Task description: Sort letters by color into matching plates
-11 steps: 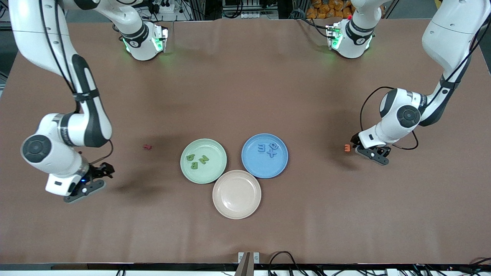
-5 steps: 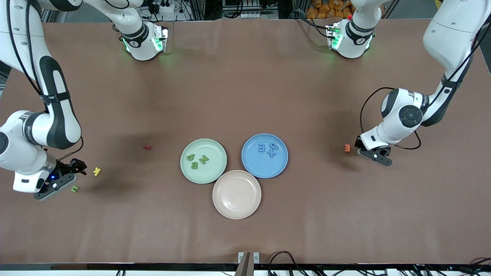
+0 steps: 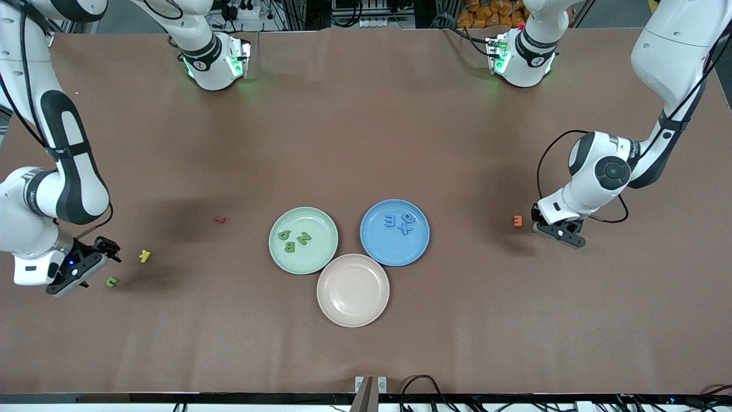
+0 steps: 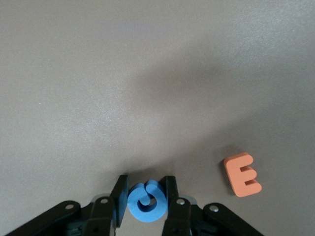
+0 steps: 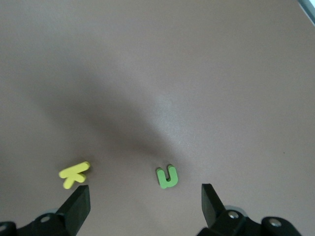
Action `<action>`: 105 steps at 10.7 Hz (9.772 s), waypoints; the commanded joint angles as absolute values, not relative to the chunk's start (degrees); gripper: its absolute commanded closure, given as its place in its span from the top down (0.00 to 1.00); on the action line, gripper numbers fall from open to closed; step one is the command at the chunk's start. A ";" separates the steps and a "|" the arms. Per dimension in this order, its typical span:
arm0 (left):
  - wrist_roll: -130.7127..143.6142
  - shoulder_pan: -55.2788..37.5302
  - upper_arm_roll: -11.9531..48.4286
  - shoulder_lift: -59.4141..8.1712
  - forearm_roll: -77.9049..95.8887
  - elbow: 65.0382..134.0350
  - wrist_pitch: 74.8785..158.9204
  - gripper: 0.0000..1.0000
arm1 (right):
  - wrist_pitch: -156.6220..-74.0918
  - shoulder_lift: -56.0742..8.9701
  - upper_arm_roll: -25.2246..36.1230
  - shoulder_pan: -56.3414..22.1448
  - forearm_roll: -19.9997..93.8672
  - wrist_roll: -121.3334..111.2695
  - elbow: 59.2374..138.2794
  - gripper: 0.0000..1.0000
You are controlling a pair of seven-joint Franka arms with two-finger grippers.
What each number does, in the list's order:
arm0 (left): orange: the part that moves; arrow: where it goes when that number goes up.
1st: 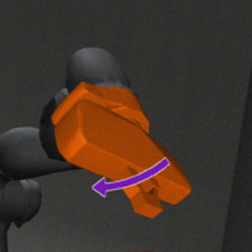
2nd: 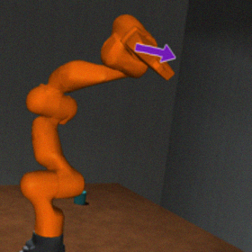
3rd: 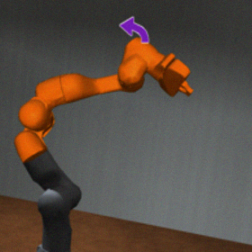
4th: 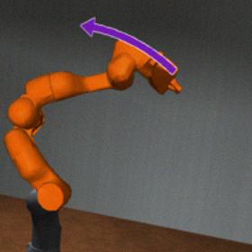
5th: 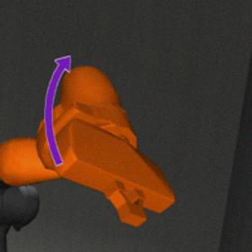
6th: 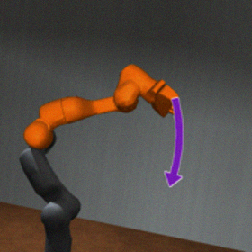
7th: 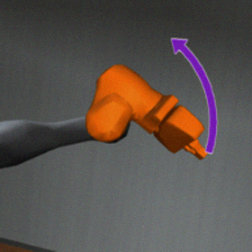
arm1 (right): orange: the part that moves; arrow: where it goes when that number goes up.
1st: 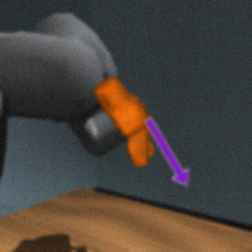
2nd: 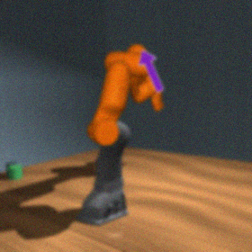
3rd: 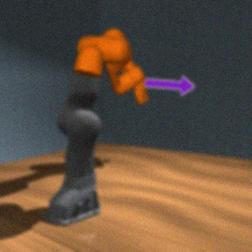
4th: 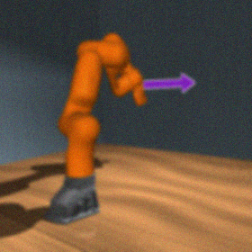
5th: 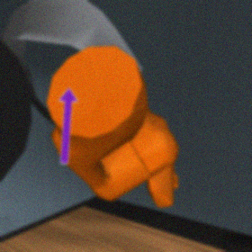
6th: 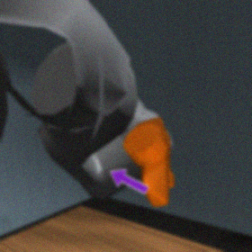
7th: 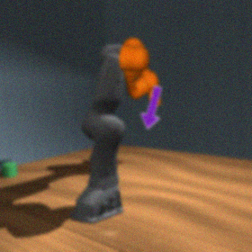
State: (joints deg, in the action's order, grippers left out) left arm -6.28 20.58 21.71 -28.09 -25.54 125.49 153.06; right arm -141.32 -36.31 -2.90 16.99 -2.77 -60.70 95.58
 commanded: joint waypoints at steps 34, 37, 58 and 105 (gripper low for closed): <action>62.24 -17.67 24.45 -39.90 -26.89 96.06 137.20 1.00 | -157.41 -47.64 -7.47 24.17 -1.14 -72.60 95.01 0.94; 54.16 -14.70 21.97 -39.29 -27.07 96.15 132.12 1.00 | -157.41 -47.64 -7.47 24.17 -1.14 -72.60 95.01 0.86; 8.29 -2.81 9.77 -12.06 -5.99 119.96 125.42 1.00 | -157.24 -47.55 -8.70 24.70 -0.97 -68.99 93.60 0.57; 1.85 -0.79 1.85 -1.58 -0.09 86.66 94.04 1.00 | -157.94 -47.47 -9.31 27.33 -1.14 -69.26 93.60 0.27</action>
